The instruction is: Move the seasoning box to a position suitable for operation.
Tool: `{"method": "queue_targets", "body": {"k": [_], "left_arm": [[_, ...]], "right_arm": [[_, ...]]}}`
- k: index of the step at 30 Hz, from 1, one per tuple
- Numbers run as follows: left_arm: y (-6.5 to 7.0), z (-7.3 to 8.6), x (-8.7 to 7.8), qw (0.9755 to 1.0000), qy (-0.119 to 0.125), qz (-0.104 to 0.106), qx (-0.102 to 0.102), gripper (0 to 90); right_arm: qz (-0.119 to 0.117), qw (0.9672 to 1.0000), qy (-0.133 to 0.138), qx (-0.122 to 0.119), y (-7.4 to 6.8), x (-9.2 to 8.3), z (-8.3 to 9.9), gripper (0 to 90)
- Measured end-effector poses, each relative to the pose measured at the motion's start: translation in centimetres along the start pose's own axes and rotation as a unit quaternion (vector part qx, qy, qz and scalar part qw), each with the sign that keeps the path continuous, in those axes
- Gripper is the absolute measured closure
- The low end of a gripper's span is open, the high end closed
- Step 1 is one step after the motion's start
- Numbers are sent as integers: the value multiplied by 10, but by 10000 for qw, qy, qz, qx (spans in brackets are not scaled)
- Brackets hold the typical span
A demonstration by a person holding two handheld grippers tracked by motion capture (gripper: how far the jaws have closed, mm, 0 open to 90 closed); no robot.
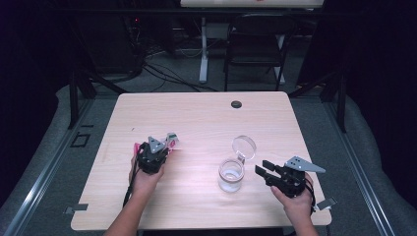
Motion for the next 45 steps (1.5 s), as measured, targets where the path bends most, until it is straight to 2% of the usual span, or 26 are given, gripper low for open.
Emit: {"method": "queue_targets", "body": {"k": [5,9,18,22,32,42,45], "left_arm": [[-6,-4,-10,9998,107,26,-158,900],[-11,-7,-19,9997,180,-18,-186,900],[-29,-16,-43,9980,405,19,-494,900],[-43,-22,-57,9962,571,-36,-663,900],[-70,-28,-76,9916,794,-147,-1013,900],[-88,-32,-90,9869,1043,-231,-1213,900],[-89,-34,-94,9866,1077,-226,-1203,900]], "right_arm": [[-3,10000,10,-18,1,1,-1,578],[-19,10000,13,-8,1,2,-2,578],[-19,10000,50,-1,3,3,-5,578],[-6,10000,66,4,3,3,-5,578],[24,10000,77,20,4,3,-5,579],[35,10000,54,25,5,3,-4,580],[41,10000,68,32,5,3,-4,580]]}}
Point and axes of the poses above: each handheld gripper's, and its own axes: x roughly forward along the jaws, z roughly out of its underside, y roughly to its right, the point moved 6 cm from there along x, roughly forward along the jaws, and after that the axes turned 12 degrees about -x, right-handed, at the moved point
